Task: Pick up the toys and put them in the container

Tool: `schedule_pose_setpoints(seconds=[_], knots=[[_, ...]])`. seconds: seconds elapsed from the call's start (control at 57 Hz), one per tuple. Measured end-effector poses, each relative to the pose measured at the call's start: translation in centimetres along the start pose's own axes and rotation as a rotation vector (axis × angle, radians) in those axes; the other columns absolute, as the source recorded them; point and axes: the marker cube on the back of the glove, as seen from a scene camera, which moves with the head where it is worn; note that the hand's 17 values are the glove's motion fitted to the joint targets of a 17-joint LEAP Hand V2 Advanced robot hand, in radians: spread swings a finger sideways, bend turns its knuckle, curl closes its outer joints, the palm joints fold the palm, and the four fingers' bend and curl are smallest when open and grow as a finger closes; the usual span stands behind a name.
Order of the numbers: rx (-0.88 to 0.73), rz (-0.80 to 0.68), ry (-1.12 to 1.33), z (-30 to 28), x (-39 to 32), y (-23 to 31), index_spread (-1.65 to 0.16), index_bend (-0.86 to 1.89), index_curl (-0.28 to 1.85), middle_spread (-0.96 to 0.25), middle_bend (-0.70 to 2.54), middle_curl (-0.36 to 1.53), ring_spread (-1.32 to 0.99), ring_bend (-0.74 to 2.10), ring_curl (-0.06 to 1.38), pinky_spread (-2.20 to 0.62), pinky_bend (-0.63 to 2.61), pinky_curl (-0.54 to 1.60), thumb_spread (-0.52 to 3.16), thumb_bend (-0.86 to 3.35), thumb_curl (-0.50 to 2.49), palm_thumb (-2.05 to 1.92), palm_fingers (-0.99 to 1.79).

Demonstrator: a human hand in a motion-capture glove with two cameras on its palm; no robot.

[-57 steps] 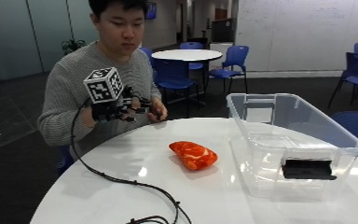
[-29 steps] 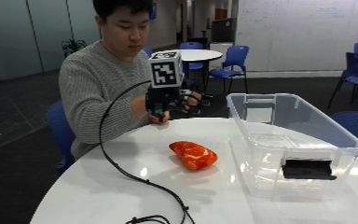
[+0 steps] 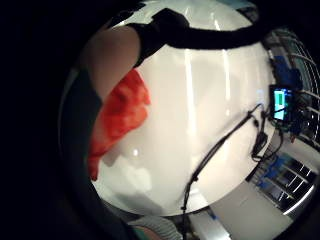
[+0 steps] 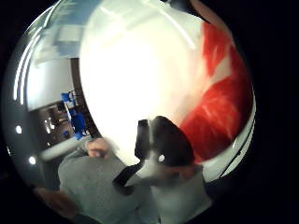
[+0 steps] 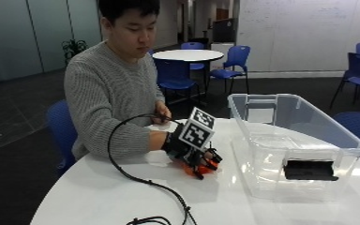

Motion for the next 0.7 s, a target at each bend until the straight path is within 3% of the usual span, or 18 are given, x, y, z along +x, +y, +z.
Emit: schedule_pose_setpoints(seconds=[0.175,0.386,0.474,0.526,0.544,0.579,0.701], knots=[[0.033,0.003,0.051,0.9,-0.4,0.0,-0.39,0.2,0.39,-0.14,0.07,0.18,-0.05,0.17,0.22,0.05,0.97,0.4,1.31,-0.02,0.28,0.01,-0.12],[0.156,-0.002,0.075,1.0,-0.7,0.0,-0.42,0.3,0.44,-0.14,0.09,0.15,-0.06,0.28,0.26,0.03,0.97,0.39,1.28,-0.01,0.31,0.05,0.0],[0.301,-0.004,0.052,1.0,-1.1,-0.1,-0.43,0.37,0.45,-0.15,0.11,0.13,-0.13,0.43,0.28,-0.03,0.95,0.37,1.31,0.02,0.34,0.12,0.17],[0.385,-0.016,0.019,1.0,-1.3,-0.1,-0.42,0.31,0.44,-0.17,0.17,0.15,-0.22,0.56,0.31,-0.16,0.99,0.36,1.33,0.09,0.39,0.25,0.41],[0.406,-0.02,0.009,1.0,-1.4,-0.1,-0.43,0.31,0.46,-0.18,0.26,0.17,-0.27,0.69,0.36,-0.22,0.99,0.36,1.33,0.14,0.42,0.34,0.65],[0.435,-0.027,-0.004,1.0,-1.5,-0.1,-0.43,0.28,0.44,-0.19,0.27,0.18,-0.31,0.68,0.34,-0.26,0.98,0.35,1.32,0.17,0.45,0.4,0.68],[0.468,-0.039,-0.006,1.0,-1.7,-0.1,-0.39,0.62,0.61,-0.24,0.44,0.26,-0.46,0.72,0.42,-0.35,0.85,0.37,1.12,0.2,0.57,0.55,0.93]])
